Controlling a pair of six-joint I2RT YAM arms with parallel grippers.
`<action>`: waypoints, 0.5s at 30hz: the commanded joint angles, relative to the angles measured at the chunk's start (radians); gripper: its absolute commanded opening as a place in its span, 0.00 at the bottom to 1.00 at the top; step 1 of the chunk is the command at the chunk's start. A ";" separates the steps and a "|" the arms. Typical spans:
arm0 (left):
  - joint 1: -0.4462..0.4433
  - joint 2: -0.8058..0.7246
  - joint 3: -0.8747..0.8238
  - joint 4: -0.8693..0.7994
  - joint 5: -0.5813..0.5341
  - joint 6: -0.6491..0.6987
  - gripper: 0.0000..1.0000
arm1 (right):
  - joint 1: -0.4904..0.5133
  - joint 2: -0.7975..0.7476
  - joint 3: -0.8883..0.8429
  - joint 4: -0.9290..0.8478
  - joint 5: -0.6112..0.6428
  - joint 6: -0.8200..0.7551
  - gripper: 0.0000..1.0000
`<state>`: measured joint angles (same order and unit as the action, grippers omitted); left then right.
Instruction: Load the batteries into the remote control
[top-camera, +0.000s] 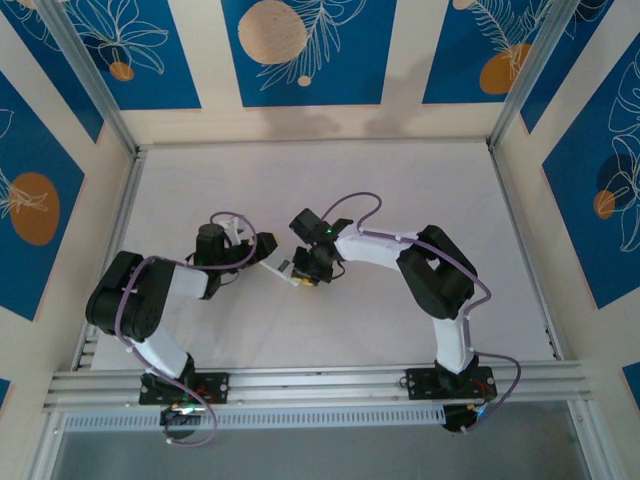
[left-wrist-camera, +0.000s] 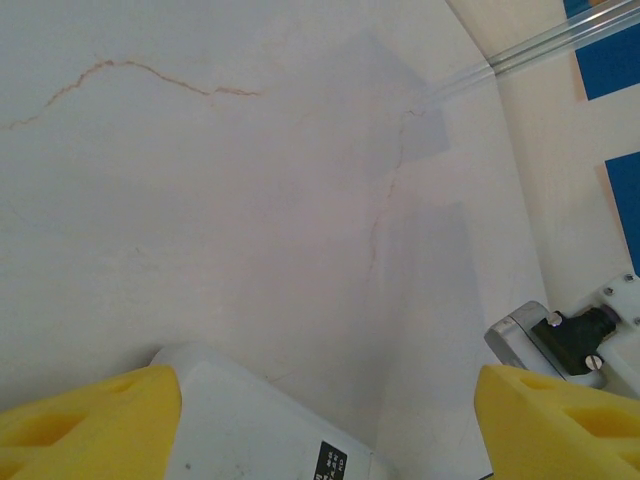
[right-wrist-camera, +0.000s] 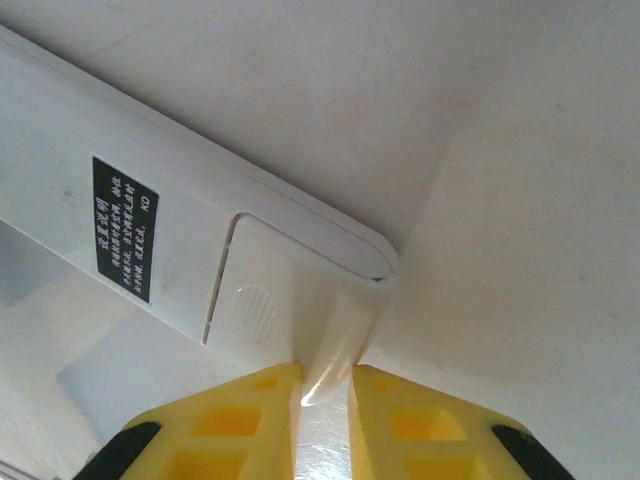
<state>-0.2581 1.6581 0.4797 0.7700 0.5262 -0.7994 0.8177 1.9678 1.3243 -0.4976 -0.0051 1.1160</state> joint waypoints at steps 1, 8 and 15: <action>-0.008 0.023 -0.024 -0.044 0.058 -0.024 0.77 | -0.003 0.035 0.046 0.188 -0.016 -0.002 0.21; -0.004 0.004 -0.026 -0.092 0.029 -0.010 0.77 | -0.007 -0.053 -0.063 0.249 0.024 -0.002 0.22; -0.004 0.016 -0.026 -0.085 0.040 -0.017 0.77 | -0.015 -0.066 -0.151 0.392 -0.008 0.020 0.22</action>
<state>-0.2577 1.6577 0.4774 0.7631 0.5156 -0.8024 0.8089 1.9049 1.1858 -0.3180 -0.0097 1.1278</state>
